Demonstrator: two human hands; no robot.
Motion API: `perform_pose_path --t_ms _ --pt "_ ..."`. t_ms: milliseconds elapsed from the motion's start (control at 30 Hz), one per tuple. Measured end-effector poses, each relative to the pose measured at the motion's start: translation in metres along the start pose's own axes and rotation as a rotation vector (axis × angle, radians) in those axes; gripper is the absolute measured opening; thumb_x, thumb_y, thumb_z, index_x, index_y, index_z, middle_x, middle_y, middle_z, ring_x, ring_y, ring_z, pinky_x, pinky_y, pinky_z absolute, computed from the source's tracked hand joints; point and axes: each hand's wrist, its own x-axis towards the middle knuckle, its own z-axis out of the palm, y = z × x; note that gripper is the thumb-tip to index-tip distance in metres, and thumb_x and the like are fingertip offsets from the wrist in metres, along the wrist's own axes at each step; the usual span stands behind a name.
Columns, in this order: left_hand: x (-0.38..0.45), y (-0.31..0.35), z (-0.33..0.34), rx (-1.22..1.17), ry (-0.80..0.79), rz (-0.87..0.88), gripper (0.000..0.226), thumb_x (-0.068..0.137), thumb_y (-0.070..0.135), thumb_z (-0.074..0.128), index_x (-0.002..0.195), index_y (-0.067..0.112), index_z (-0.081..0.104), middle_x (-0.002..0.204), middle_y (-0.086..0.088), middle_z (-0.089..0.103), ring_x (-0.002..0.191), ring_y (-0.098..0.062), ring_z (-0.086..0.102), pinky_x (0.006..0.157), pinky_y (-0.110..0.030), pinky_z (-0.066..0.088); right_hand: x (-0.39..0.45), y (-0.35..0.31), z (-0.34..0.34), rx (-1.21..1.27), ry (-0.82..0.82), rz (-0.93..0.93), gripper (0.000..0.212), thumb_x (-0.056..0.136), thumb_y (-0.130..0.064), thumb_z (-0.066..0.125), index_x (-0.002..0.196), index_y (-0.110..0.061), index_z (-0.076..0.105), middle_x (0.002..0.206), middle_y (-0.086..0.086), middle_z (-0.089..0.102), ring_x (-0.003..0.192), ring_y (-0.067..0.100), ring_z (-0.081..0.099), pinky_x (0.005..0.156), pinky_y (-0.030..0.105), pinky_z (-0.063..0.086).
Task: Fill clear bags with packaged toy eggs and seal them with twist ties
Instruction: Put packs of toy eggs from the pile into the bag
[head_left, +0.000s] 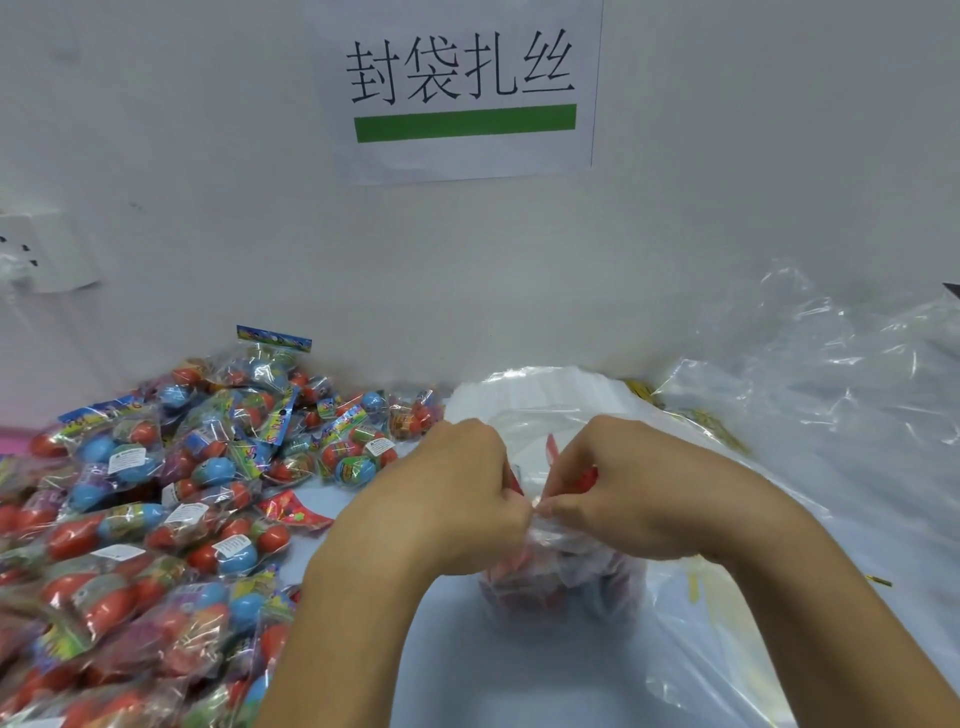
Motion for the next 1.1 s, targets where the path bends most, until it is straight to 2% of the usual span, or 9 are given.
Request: perform_pose_path --t_ms 267,367,433,533,633,733,900,1000,1100 --pt "0.011 0.010 0.013 0.016 0.123 -0.022 0.048 0.094 0.055 0.050 0.068 0.017 0.064 0.083 -0.001 0.054 0.090 -0.024 0.054 0.077 -0.043 0.052 -0.006 0.000 -0.010 0.073 0.145 0.030 0.024 0.096 -0.021 0.053 0.104 -0.032 0.073 0.095 -0.005 0.072 0.076 0.011 0.066 0.058 0.020 0.051" --pt "0.009 0.018 0.018 0.038 0.142 -0.046 0.039 0.087 0.039 0.061 0.059 0.017 0.043 0.066 0.000 0.039 0.090 -0.035 0.054 0.060 -0.040 0.045 -0.010 -0.002 -0.012 -0.063 0.206 0.096 0.026 0.088 -0.012 0.052 0.104 -0.016 0.072 0.099 0.005 0.069 0.087 0.025 0.068 0.078 0.039 0.059" --pt "0.008 0.021 0.020 0.058 0.177 -0.054 0.039 0.084 0.025 0.058 0.058 0.017 0.030 0.063 -0.001 0.029 0.093 -0.035 0.055 0.052 -0.037 0.035 -0.012 -0.004 -0.012 -0.155 0.201 0.146 0.029 0.086 -0.010 0.050 0.107 -0.016 0.068 0.104 0.007 0.061 0.087 0.025 0.063 0.080 0.038 0.058" --pt "0.008 0.025 0.019 0.013 0.199 -0.054 0.038 0.080 0.016 0.055 0.056 0.017 0.026 0.062 -0.010 0.029 0.087 -0.030 0.050 0.060 -0.045 0.046 -0.017 -0.006 -0.013 -0.209 0.162 0.180 0.030 0.086 -0.007 0.050 0.109 -0.019 0.066 0.103 0.005 0.056 0.083 0.021 0.059 0.074 0.033 0.056" --pt "0.007 0.024 0.015 -0.013 0.194 -0.050 0.038 0.082 0.014 0.054 0.056 0.016 0.026 0.060 -0.006 0.026 0.064 -0.035 0.040 0.050 -0.045 0.034 -0.020 -0.006 -0.017 -0.200 0.140 0.165 0.030 0.085 -0.005 0.050 0.103 -0.018 0.070 0.098 0.004 0.062 0.079 0.020 0.063 0.069 0.033 0.057" --pt "0.009 0.021 0.015 -0.010 0.201 -0.049 0.040 0.087 0.017 0.053 0.056 0.015 0.027 0.060 -0.002 0.025 0.076 -0.038 0.045 0.066 -0.052 0.045 -0.023 -0.007 -0.021 -0.140 0.039 0.134 0.036 0.085 -0.008 0.048 0.099 -0.028 0.074 0.096 -0.005 0.070 0.082 0.013 0.067 0.069 0.029 0.057" --pt "0.013 0.018 0.019 -0.080 0.281 -0.062 0.029 0.090 0.046 0.061 0.082 0.019 0.055 0.086 0.003 0.054 0.090 -0.020 0.054 0.070 -0.034 0.043 -0.024 -0.003 -0.027 -0.110 -0.014 0.128 0.039 0.087 -0.011 0.047 0.099 -0.039 0.072 0.099 -0.013 0.072 0.088 0.010 0.070 0.084 0.033 0.059" --pt "0.011 0.020 0.019 -0.100 0.247 -0.002 0.023 0.088 0.036 0.065 0.095 0.031 0.045 0.101 0.008 0.050 0.100 -0.018 0.049 0.075 -0.033 0.042 -0.022 0.000 -0.026 -0.153 0.042 0.142 0.035 0.084 -0.010 0.049 0.098 -0.029 0.075 0.103 -0.008 0.072 0.091 0.014 0.068 0.085 0.035 0.058" --pt "0.011 0.023 0.023 -0.085 0.158 0.086 0.026 0.091 0.022 0.060 0.110 0.040 0.057 0.115 0.009 0.046 0.113 -0.014 0.044 0.090 -0.037 0.048 -0.019 0.002 -0.022 -0.190 0.049 0.160 0.036 0.085 -0.008 0.047 0.105 -0.023 0.073 0.110 -0.002 0.070 0.096 0.018 0.067 0.088 0.037 0.058"
